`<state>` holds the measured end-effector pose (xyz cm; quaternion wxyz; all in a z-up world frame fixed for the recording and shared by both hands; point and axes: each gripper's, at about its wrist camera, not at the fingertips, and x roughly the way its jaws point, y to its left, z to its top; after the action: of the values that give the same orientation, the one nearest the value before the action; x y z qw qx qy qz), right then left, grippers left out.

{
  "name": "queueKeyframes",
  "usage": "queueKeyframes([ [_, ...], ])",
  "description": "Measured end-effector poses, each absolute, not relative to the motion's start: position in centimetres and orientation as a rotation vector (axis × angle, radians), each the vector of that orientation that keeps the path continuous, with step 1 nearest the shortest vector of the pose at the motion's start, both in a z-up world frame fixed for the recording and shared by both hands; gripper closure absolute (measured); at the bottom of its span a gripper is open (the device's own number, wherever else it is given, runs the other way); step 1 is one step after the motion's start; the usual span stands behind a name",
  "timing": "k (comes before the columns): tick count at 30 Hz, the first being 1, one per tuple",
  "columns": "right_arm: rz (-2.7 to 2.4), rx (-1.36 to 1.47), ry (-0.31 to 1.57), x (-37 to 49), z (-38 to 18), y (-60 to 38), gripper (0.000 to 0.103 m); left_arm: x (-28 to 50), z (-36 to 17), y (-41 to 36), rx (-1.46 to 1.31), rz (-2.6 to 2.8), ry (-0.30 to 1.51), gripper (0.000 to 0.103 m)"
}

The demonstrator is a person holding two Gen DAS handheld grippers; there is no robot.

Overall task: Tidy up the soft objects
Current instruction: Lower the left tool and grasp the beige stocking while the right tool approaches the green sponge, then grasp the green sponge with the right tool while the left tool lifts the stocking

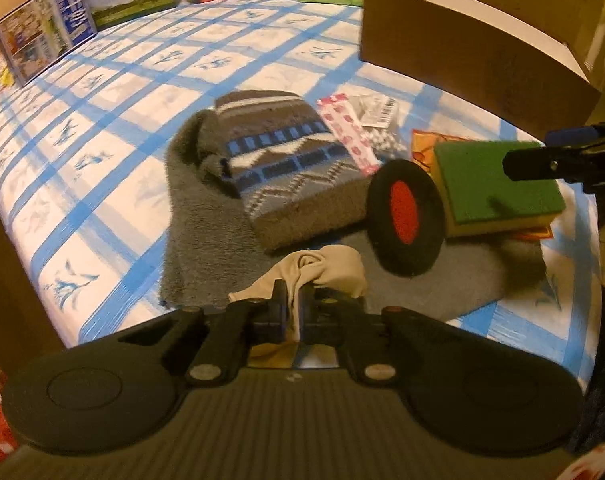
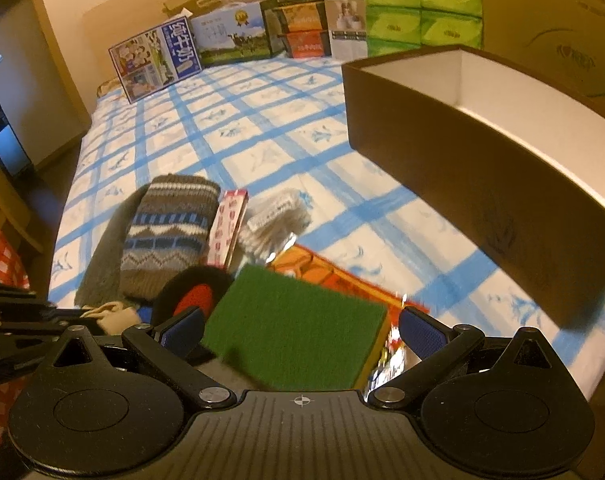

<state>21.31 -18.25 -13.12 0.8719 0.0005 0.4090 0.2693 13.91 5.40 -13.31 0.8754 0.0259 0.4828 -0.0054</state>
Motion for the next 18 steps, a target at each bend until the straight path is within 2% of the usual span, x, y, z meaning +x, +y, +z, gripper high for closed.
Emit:
queueKeyframes([
  [5,0.602,-0.005,0.836,23.3,-14.0,-17.7,0.000,14.2,-13.3,5.9,0.025,0.029,1.027,0.098],
  [9,0.677,-0.003,0.881,23.7,-14.6,-17.4,0.008,14.1,-13.4,6.0,0.010,0.031,1.039,0.098],
  [18,0.726,-0.095,0.974,19.0,-14.4,-17.2,0.012,13.8,-13.4,5.8,-0.009,0.026,1.060,0.097],
])
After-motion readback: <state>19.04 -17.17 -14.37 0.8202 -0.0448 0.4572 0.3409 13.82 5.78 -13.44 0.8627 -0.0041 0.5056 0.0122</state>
